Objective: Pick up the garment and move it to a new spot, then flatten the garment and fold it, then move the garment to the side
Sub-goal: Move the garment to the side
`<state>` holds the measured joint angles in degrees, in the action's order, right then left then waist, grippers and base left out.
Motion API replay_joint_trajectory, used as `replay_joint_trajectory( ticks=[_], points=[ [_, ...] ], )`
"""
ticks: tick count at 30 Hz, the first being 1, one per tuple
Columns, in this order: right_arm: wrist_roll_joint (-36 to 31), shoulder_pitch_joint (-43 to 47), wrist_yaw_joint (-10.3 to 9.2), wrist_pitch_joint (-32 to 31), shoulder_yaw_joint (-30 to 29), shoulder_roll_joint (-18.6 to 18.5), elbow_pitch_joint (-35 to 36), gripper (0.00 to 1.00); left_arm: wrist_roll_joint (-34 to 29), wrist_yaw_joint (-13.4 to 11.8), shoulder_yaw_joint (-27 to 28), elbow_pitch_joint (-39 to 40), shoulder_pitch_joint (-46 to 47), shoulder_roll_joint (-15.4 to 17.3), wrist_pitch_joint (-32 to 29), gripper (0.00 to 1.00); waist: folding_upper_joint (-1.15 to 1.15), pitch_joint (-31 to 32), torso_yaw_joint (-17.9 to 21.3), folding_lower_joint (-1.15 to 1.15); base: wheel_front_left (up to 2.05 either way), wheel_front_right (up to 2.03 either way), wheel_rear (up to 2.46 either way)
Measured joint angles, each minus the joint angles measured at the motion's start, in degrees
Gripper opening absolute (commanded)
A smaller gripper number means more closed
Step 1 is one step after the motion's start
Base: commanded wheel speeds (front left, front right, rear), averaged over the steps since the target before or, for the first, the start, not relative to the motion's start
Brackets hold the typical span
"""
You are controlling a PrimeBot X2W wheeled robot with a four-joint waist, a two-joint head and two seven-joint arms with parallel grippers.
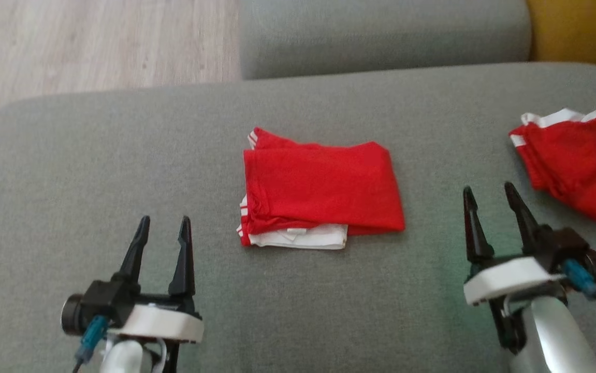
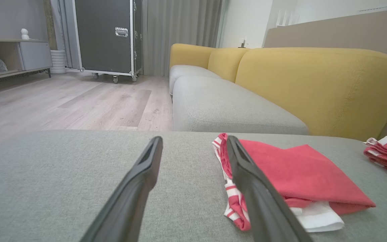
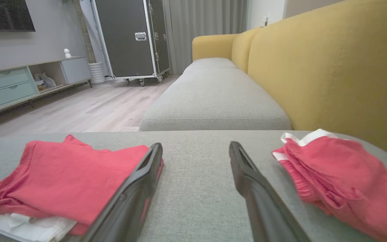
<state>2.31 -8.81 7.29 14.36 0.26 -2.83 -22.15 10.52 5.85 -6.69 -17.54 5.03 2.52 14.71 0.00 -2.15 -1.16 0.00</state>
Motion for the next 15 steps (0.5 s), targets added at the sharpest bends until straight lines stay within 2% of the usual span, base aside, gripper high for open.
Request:
replay_joint_trajectory(
  ticks=[4,15],
  points=[
    [3.4,-5.1,0.00,0.0,2.6,0.0,-4.5,1.00,0.0,0.2,-0.5,-0.1,2.5,0.0,0.0,1.00,0.00,-2.6,-0.7,0.01,0.00,0.00,0.00],
    [15.9,-19.5,0.00,-3.3,12.5,-0.2,-30.5,1.00,-0.5,0.7,-3.1,-0.7,6.2,0.0,0.0,1.00,0.00,-7.0,-5.3,0.01,0.00,0.00,0.00]
  ],
)
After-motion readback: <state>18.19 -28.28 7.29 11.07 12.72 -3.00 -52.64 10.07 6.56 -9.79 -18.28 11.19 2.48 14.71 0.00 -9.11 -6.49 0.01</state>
